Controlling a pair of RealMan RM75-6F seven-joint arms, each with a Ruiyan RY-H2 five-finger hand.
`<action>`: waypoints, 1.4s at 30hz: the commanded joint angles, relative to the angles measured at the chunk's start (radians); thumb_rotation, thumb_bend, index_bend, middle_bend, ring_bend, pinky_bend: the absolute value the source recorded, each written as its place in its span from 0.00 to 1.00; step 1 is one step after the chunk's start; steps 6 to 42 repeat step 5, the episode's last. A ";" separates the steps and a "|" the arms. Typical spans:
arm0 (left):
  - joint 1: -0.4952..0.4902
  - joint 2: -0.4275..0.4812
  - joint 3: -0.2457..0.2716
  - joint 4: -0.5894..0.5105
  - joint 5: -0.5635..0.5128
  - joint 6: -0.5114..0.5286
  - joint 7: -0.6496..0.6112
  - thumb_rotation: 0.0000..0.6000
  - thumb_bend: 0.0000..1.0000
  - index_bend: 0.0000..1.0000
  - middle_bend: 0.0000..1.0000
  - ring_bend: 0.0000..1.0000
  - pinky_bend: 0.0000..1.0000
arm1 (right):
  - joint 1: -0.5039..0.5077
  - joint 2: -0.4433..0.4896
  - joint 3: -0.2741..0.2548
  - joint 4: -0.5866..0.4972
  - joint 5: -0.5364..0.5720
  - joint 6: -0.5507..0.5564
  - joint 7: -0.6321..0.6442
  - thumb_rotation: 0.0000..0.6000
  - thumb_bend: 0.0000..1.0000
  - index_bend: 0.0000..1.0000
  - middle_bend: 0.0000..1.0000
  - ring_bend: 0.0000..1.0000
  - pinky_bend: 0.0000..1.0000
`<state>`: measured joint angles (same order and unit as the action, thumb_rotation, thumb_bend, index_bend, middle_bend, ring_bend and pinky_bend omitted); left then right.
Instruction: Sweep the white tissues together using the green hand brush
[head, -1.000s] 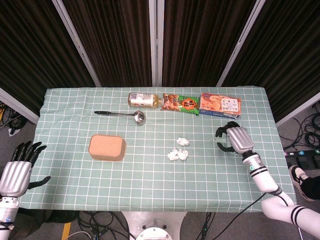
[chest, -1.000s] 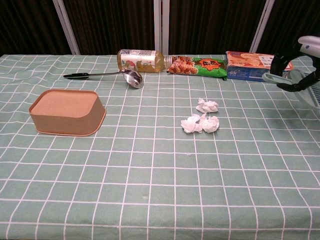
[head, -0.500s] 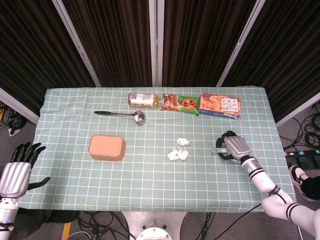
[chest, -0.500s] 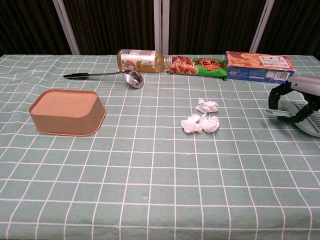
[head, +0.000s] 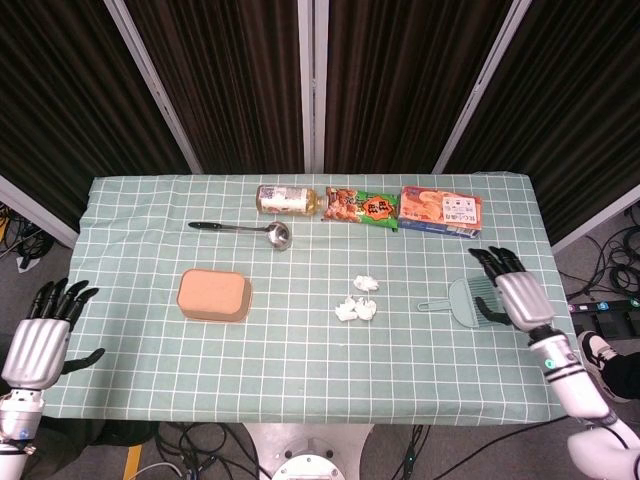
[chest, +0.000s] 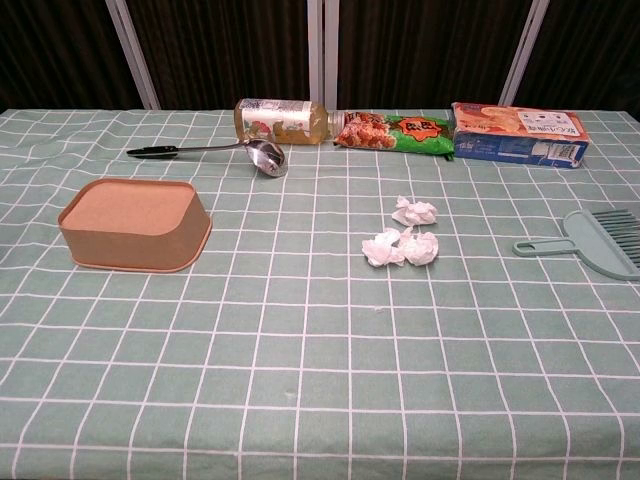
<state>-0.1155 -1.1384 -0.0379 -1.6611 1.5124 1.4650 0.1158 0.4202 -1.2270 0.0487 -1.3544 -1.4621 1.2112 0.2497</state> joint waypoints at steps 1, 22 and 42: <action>-0.003 -0.015 -0.002 0.007 0.000 0.001 0.015 1.00 0.10 0.15 0.10 0.00 0.02 | -0.168 0.138 -0.015 -0.160 -0.013 0.215 -0.040 1.00 0.33 0.00 0.10 0.00 0.00; -0.005 -0.035 -0.002 0.017 0.015 0.013 0.035 1.00 0.10 0.15 0.10 0.00 0.02 | -0.233 0.162 -0.041 -0.188 -0.039 0.286 -0.019 1.00 0.33 0.00 0.10 0.00 0.00; -0.005 -0.035 -0.002 0.017 0.015 0.013 0.035 1.00 0.10 0.15 0.10 0.00 0.02 | -0.233 0.162 -0.041 -0.188 -0.039 0.286 -0.019 1.00 0.33 0.00 0.10 0.00 0.00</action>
